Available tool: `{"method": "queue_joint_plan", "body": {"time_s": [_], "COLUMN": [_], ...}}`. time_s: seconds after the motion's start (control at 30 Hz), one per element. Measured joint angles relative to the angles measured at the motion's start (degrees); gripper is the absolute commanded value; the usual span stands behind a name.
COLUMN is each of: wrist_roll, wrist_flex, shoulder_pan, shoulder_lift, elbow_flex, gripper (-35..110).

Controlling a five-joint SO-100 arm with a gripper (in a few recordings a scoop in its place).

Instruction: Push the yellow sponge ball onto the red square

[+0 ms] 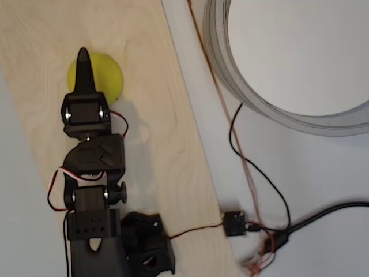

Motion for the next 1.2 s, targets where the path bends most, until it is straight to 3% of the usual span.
{"method": "queue_joint_plan", "body": {"time_s": [0.3, 0.87, 1.03, 1.2], "wrist_roll": [-4.39, -6.59, -6.68, -7.73], "wrist_flex": [-9.84, -12.57, -13.62, -13.71], "shoulder_pan": [0.09, -0.62, -0.53, -1.23], "shoulder_lift": [-2.2, -5.19, -6.24, -6.24], "elbow_flex": [-1.85, -5.36, -6.15, -6.15], "gripper": [0, 2, 31, 72]}}
